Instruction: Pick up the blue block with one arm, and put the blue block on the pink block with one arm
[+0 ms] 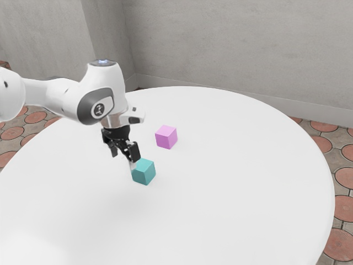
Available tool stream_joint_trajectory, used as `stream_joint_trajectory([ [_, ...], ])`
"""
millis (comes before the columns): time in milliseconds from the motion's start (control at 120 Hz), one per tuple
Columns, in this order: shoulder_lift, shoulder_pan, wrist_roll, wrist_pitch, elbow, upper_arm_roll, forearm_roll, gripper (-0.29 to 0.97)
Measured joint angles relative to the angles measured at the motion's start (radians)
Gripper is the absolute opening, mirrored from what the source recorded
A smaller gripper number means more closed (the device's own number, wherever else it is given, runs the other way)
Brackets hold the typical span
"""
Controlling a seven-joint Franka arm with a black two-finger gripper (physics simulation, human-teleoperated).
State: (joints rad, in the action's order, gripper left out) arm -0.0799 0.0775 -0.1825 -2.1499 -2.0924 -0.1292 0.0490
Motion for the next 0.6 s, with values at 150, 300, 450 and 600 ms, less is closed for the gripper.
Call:
stream_joint_trajectory([
  [150,-0.068,0.011,0.031,-0.03,0.046,0.036,0.006,0.68],
  [300,-0.171,-0.002,0.058,-0.032,0.15,0.053,0.009,0.68],
  [450,-0.228,-0.005,0.085,-0.018,0.184,0.075,0.006,0.68],
  [600,-0.266,-0.017,0.115,-0.013,0.203,0.076,0.001,0.68],
])
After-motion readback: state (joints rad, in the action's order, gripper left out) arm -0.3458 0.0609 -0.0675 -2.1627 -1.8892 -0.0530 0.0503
